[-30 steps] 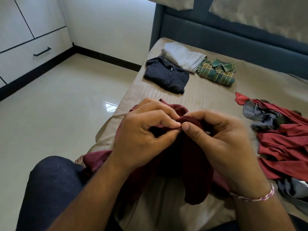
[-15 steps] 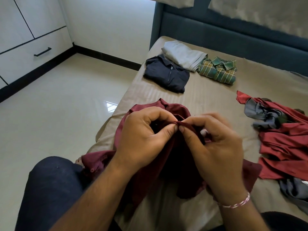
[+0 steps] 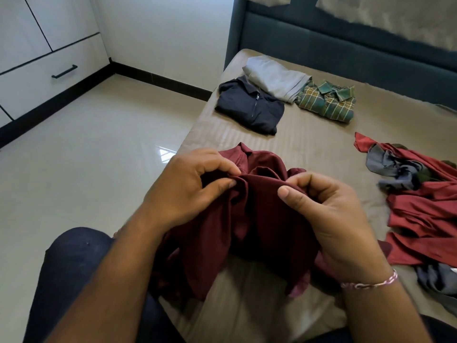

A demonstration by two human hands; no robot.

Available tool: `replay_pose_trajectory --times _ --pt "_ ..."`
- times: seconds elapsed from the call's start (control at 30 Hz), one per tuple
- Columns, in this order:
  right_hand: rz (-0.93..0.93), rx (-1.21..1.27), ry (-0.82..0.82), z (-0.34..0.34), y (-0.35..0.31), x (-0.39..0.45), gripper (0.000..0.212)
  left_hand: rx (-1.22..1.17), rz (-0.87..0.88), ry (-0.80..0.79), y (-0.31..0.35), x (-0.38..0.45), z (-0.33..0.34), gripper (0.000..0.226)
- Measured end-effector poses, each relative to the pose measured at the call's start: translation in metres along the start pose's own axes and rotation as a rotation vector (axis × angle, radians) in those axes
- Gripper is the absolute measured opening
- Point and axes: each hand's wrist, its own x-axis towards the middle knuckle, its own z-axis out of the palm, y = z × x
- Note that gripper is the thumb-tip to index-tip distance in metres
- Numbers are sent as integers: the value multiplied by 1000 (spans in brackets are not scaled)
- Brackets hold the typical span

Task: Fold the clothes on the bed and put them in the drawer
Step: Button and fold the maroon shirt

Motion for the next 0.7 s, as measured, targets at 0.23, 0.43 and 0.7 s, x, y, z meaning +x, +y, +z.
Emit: replay_pose_trajectory --times 0.23,0.43,0.7 --pt "-19 -15 -407 -20 4 -1 35 -168 -24 -137 -8 -5 -16 16" --pt "46 206 -120 -16 24 10 19 -209 -13 -104 -17 -5 -11 13" --pt "38 141 -146 -24 48 20 29 -601 -93 -474 -31 -10 -19 45"
